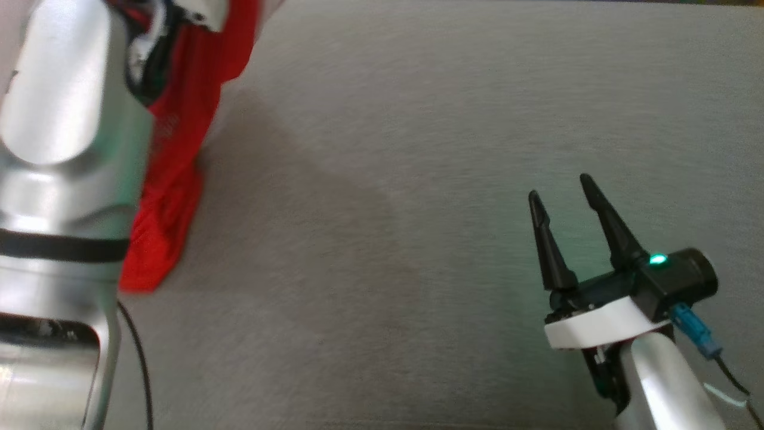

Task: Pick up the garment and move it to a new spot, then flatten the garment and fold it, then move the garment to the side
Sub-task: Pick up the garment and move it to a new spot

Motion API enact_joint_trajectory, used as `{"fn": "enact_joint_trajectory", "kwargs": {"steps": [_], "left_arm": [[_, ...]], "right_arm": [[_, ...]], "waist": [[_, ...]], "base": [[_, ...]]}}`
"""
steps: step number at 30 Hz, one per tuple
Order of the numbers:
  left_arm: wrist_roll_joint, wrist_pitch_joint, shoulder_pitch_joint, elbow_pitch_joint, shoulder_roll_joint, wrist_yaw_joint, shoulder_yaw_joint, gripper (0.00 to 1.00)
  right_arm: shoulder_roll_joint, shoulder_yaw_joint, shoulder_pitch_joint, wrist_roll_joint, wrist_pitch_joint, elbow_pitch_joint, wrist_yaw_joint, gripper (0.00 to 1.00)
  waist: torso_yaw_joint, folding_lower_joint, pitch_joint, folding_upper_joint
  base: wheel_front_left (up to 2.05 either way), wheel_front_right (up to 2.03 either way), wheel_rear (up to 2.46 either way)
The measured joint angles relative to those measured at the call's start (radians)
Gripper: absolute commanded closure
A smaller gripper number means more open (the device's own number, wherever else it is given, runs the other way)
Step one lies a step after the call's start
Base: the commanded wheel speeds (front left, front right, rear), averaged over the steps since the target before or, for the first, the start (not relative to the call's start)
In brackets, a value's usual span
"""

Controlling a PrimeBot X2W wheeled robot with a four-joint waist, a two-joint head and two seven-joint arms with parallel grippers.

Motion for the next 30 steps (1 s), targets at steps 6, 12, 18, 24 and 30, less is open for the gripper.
{"fn": "enact_joint_trajectory", "kwargs": {"steps": [6, 12, 18, 24, 30], "left_arm": [[-0.132, 0.001, 0.025, -0.123, 0.036, -0.007, -0.125, 1.00], [-0.188, -0.011, 0.047, -0.139, 0.064, -0.007, -0.184, 1.00], [-0.231, -0.017, 0.078, -0.080, 0.005, -0.005, -0.210, 1.00], [-0.257, -0.013, 0.200, 0.048, -0.056, 0.035, -0.236, 1.00], [-0.311, -0.085, 0.368, 0.170, -0.045, 0.078, -0.200, 1.00]], "right_arm": [[0.027, 0.028, 0.040, 0.017, 0.000, -0.016, 0.000, 0.00], [0.037, 0.054, 0.052, 0.033, 0.000, -0.031, 0.000, 0.00], [0.039, 0.055, 0.058, 0.078, 0.000, -0.053, 0.000, 0.00], [0.039, 0.049, 0.076, 0.099, 0.000, -0.058, 0.000, 0.00], [0.040, 0.045, 0.073, 0.104, 0.000, -0.060, 0.000, 0.00]], "waist": [[-0.156, 0.0000, -0.066, 0.0000], [-0.334, 0.0000, -0.111, 0.0000], [-0.496, 0.0000, -0.132, 0.0000], [-0.592, 0.0000, -0.116, 0.0000], [-0.593, 0.0000, -0.075, 0.0000]], "base": [[0.00, 0.00, 0.00], [0.00, 0.00, 0.00], [0.00, 0.00, 0.00], [0.00, 0.00, 0.00], [0.00, 0.00, 0.00]]}}
